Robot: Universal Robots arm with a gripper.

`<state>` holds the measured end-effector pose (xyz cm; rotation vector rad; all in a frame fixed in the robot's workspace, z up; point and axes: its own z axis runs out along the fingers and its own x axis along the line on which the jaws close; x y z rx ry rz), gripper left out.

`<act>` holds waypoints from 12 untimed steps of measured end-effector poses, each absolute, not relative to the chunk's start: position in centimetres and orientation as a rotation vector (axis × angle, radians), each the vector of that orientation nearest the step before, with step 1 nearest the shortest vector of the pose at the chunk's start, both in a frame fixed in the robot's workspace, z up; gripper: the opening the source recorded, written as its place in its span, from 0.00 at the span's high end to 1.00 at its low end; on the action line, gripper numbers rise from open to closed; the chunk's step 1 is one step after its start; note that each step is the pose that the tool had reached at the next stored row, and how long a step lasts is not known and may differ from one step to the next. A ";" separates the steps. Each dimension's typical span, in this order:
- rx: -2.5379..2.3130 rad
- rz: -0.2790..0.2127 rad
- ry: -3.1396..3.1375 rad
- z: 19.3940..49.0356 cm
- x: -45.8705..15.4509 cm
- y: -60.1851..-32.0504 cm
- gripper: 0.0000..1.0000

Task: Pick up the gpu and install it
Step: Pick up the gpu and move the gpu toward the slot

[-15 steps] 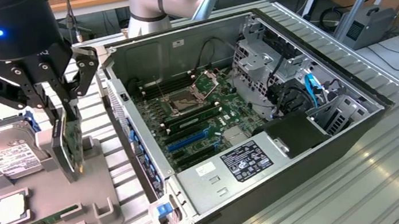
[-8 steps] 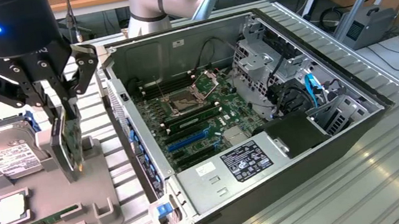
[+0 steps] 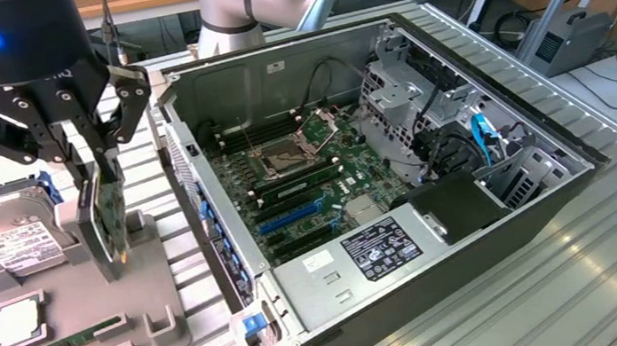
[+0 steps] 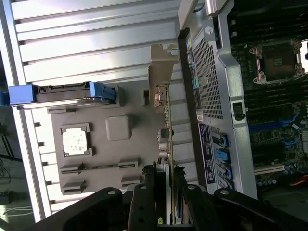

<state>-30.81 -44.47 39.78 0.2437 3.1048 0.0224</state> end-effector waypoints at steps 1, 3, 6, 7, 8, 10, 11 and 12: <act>0.244 0.022 3.105 39.8 -30.8 -44.5 0.73; 0.244 0.023 3.105 39.9 -30.8 -44.5 0.73; 0.244 0.023 3.105 40.0 -30.8 -44.5 0.73; 0.244 0.022 3.105 40.1 -30.8 -44.5 0.73; 0.244 0.022 3.105 40.1 -30.8 -44.5 0.73; 0.244 0.022 3.105 40.2 -30.8 -44.5 0.73; 0.244 0.023 3.105 40.2 -30.8 -44.5 0.73; 0.244 0.022 3.105 40.3 -30.8 -44.5 0.73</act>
